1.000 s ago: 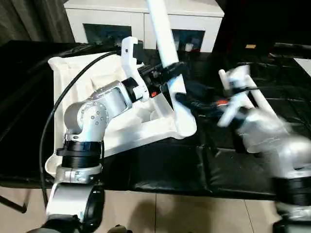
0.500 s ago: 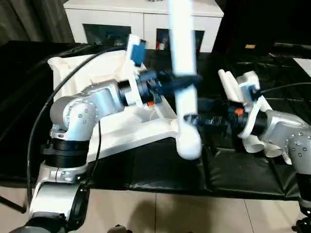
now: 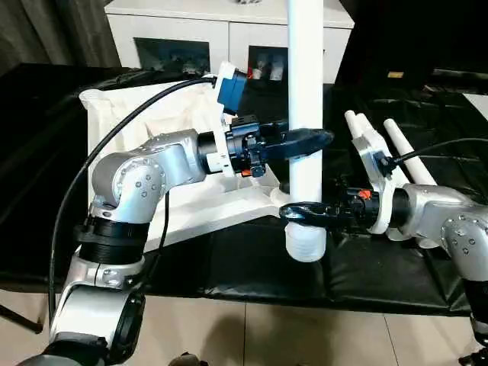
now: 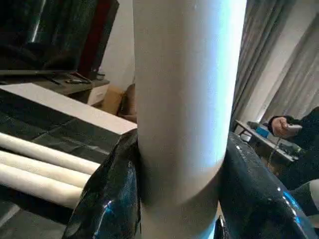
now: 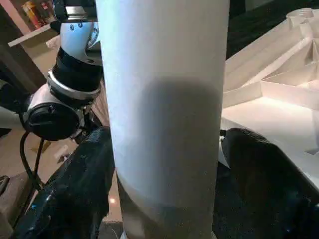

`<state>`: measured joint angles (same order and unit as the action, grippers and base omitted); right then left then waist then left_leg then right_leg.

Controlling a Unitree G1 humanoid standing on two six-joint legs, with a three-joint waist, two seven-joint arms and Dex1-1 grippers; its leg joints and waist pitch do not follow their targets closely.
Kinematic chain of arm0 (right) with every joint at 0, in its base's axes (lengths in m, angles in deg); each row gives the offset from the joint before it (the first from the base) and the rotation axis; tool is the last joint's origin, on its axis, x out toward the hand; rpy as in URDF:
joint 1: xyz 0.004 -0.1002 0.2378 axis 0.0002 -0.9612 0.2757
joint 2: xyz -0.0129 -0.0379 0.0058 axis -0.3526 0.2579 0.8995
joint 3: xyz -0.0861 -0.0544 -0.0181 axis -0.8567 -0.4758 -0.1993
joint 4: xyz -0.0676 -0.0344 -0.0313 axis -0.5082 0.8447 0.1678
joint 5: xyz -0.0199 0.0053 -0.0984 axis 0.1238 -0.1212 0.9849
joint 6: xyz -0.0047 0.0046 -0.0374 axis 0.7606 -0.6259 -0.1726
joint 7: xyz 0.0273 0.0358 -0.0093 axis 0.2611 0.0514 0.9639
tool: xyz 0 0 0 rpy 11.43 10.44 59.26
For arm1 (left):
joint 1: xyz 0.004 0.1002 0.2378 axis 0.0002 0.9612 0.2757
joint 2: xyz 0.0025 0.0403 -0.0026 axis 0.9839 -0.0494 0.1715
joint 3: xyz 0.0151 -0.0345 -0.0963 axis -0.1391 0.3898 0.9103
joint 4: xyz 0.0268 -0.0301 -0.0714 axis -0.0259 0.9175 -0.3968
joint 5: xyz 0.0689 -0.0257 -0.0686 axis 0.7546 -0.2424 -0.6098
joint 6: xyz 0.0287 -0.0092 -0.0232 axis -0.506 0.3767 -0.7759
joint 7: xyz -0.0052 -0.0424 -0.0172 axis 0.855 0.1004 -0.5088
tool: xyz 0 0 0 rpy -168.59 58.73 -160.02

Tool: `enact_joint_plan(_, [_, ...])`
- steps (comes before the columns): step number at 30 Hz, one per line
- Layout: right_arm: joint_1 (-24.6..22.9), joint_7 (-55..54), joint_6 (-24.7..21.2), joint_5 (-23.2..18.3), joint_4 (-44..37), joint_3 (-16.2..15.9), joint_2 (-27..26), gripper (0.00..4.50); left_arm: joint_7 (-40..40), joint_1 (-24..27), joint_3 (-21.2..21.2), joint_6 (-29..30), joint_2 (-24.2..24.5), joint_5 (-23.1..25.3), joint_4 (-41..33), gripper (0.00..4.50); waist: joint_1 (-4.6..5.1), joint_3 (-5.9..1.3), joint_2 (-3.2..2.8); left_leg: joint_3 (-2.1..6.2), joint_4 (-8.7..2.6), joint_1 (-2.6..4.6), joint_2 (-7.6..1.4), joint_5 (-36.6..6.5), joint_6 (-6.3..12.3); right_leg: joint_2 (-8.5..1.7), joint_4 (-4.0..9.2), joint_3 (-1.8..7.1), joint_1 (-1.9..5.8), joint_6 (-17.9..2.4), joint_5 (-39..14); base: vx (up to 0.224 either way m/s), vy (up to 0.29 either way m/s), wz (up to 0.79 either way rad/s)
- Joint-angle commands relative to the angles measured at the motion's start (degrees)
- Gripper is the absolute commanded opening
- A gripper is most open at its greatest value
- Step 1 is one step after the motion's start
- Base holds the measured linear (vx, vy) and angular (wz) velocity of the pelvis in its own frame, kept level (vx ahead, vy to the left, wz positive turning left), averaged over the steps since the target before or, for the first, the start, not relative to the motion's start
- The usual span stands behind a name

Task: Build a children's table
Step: Pick table leg

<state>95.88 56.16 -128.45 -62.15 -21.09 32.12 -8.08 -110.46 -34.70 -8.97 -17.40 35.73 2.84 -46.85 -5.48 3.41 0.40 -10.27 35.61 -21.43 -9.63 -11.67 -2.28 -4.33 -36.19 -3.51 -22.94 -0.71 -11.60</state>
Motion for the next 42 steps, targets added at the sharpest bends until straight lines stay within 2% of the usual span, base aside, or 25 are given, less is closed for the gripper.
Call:
enact_joint_plan(1, [-0.5,0.5,-0.6,-0.8,-2.0,-0.5,0.8,3.21,-1.2,-0.8,-0.6,-0.5,0.6,-0.2,-1.1,1.85,-0.25,-4.25,0.89,1.02,-3.76,0.49,-3.17,-0.7,3.52,-4.18,3.43,2.88,3.61,-14.7,-2.4,0.0,0.0,0.0])
enact_joint_plan(9, [-0.2,-1.7,1.2,1.1,-1.5,-0.9,-0.5,2.47,-0.8,-0.5,-1.0,-1.3,0.8,1.0,-0.7,1.85,-0.29,-4.34,0.9,1.0,-3.7,0.54,-3.17,-0.3,3.35,-4.18,3.32,2.87,3.55,-14.7,-1.8,0.0,0.0,0.0])
enact_joint_plan(11, [0.1,-3.2,2.6,2.4,-0.9,-1.1,-1.5,2.32,2.2,-0.9,-0.4,-1.8,0.2,2.5,0.3,2.41,-0.26,-4.34,0.82,1.01,-3.68,0.52,-3.24,-0.4,3.16,-4.22,3.31,2.88,3.53,-14.6,-1.8,0.0,0.0,0.0])
enact_joint_plan(14, [0.4,-5.6,4.5,4.5,-0.5,-1.3,-2.6,2.03,4.3,-1.3,0.8,-1.5,-0.6,2.3,1.2,2.61,-0.29,-4.36,0.83,1.01,-3.7,0.53,-3.13,-0.4,2.78,-4.19,3.32,2.85,3.61,-14.6,-1.6,0.0,0.0,0.0])
enact_joint_plan(15, [0.7,-7.6,6.0,6.2,-0.1,-1.4,-3.4,1.97,4.8,-1.3,1.1,-1.8,-0.7,2.4,1.1,2.76,-0.28,-4.37,0.78,1.01,-3.68,0.49,-3.17,-0.2,2.44,-4.21,3.27,2.88,3.49,-14.4,-1.6,0.0,0.0,0.0])
enact_joint_plan(16, [0.7,-7.6,6.0,6.2,-0.1,-1.4,-3.4,1.94,4.8,-1.3,1.1,-1.8,-0.7,2.4,1.1,2.91,-0.24,-4.37,0.8,1.01,-3.73,0.47,-3.13,-0.2,2.36,-4.18,3.29,2.85,3.55,-14.4,-1.6,0.0,0.0,0.0])
enact_joint_plan(17, [1.3,-11.8,9.4,10.1,1.0,-2.1,-4.9,1.92,7.2,-1.3,1.7,-2.4,-1.3,3.1,0.9,2.99,-0.25,-4.37,0.71,1.01,-3.72,0.59,-3.2,-0.3,2.21,-4.21,3.29,2.86,3.43,-14.5,-1.5,0.0,0.0,0.0])
enact_joint_plan(19, [1.9,-15.7,11.9,13.8,1.8,-3.4,-6.2,1.89,10.1,-1.4,2.4,-2.8,-2.4,3.9,1.2,3.05,-0.03,-4.36,0.6,1.03,-3.73,0.54,-3.07,-0.4,1.69,-4.09,3.3,2.81,3.45,-14.4,-1.3,0.0,0.0,0.0])
enact_joint_plan(20, [2.1,-18.6,13.9,16.7,2.3,-4.6,-7.2,1.89,14.1,-1.7,3.3,-3.8,-3.9,5.3,2.1,3.34,0.07,-4.34,0.66,1.02,-3.77,0.53,-3.1,-0.7,1.44,-4.12,3.35,2.84,3.57,-14.2,-1.3,0.0,0.0,0.0])
enact_joint_plan(28, [3.7,-27.8,17.8,22.8,5.4,-5.6,-12.1,1.88,24.3,-1.5,4.2,-7.0,-7.8,9.2,2.9,3.91,0.3,-4.39,0.63,1.03,-3.81,0.54,-3.05,-0.9,1.5,-3.95,3.39,2.83,3.68,-14.0,0.1,0.0,0.0,0.0])
enact_joint_plan(32, [4.3,-31.0,19.3,24.2,6.6,-5.4,-14.5,1.88,28.2,-1.5,4.1,-9.0,-8.9,12.6,3.5,3.91,0.4,-4.4,0.6,1.05,-3.78,0.43,-3.09,-0.7,2.29,-4.02,3.3,2.88,3.72,-13.8,1.1,0.0,0.0,0.0])
enact_joint_plan(33, [4.5,-31.2,19.6,24.6,6.8,-5.5,-14.8,1.88,28.8,-1.5,4.1,-9.6,-9.2,13.0,3.6,3.65,0.38,-4.37,0.58,1.05,-3.78,0.45,-3.08,-0.8,2.29,-3.97,3.37,2.87,3.68,-13.7,0.7,0.0,0.0,0.0])
enact_joint_plan(34, [4.6,-31.4,19.7,24.8,6.9,-5.6,-15.2,1.88,29.1,-1.4,4.2,-10.0,-9.5,13.0,3.7,3.58,0.4,-4.36,0.7,1.03,-3.8,0.43,-3.04,-1.1,2.24,-3.96,3.41,2.87,3.76,-13.6,0.3,0.0,0.0,0.0])
enact_joint_plan(38, [4.7,-31.5,20.0,25.0,7.0,-5.8,-15.7,1.88,29.3,-1.3,4.3,-10.2,-9.8,12.8,3.8,3.45,0.4,-4.36,0.56,1.05,-3.84,0.54,-3.13,-1.3,2.07,-3.96,3.32,2.88,3.63,-13.6,0.5,0.0,0.0,0.0])
enact_joint_plan(39, [4.8,-31.5,20.0,25.0,7.0,-5.9,-15.8,1.88,29.5,-1.3,4.4,-10.1,-10.0,12.5,3.8,3.16,0.41,-4.34,0.53,1.07,-3.87,0.54,-3.14,-1.4,2.09,-3.97,3.31,2.86,3.62,-13.7,0.4,0.0,0.0,0.0])
enact_joint_plan(42, [4.8,-31.8,20.2,25.1,7.1,-5.8,-16.0,1.88,29.8,-1.2,4.5,-10.2,-10.2,12.3,3.7,3.12,0.38,-4.37,0.54,1.04,-3.82,0.53,-3.12,-1.1,2.31,-3.98,3.25,2.9,3.65,-14.0,1.2,0.0,0.0,0.0])
